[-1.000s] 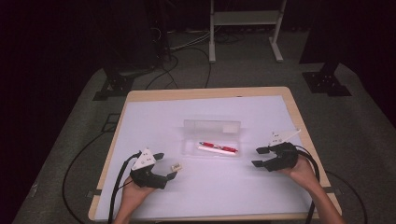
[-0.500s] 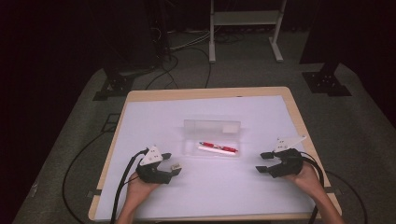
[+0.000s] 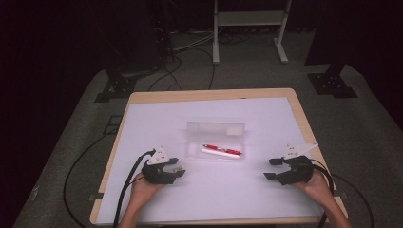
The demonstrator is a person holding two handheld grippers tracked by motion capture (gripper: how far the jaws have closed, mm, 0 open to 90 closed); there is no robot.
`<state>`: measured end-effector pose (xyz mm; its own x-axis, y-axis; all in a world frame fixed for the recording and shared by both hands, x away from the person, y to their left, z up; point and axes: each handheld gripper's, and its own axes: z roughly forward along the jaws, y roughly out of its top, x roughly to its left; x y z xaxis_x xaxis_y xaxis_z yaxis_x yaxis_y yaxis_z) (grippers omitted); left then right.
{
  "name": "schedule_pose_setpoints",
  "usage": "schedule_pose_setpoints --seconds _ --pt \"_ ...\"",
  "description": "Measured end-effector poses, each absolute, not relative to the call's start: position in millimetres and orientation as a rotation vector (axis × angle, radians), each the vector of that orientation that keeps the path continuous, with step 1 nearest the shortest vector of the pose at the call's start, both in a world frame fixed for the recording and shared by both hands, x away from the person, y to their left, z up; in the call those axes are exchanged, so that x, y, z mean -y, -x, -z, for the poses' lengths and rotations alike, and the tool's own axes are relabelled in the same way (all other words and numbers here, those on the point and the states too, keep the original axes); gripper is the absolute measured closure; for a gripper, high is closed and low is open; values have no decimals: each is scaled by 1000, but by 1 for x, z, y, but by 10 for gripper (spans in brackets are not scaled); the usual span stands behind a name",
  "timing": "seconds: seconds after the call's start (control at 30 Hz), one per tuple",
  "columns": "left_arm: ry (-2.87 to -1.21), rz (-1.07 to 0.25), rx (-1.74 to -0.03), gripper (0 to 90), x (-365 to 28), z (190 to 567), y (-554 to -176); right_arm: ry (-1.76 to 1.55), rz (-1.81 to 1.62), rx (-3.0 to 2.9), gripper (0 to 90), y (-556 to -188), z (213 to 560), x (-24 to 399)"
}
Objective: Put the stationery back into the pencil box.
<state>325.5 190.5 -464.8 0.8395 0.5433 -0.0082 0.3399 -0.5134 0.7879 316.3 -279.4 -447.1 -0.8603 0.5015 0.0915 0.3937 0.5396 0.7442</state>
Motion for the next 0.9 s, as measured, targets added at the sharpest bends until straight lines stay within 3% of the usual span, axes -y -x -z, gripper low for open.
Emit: schedule_pose_setpoints --seconds 0.3,0.9 --pt "-2186 -269 -629 545 -189 469 -328 -801 -1241 -2609 365 -311 450 289" --pt "-2231 -268 -595 674 -189 474 -331 -822 -1284 -2589 366 -305 456 289"
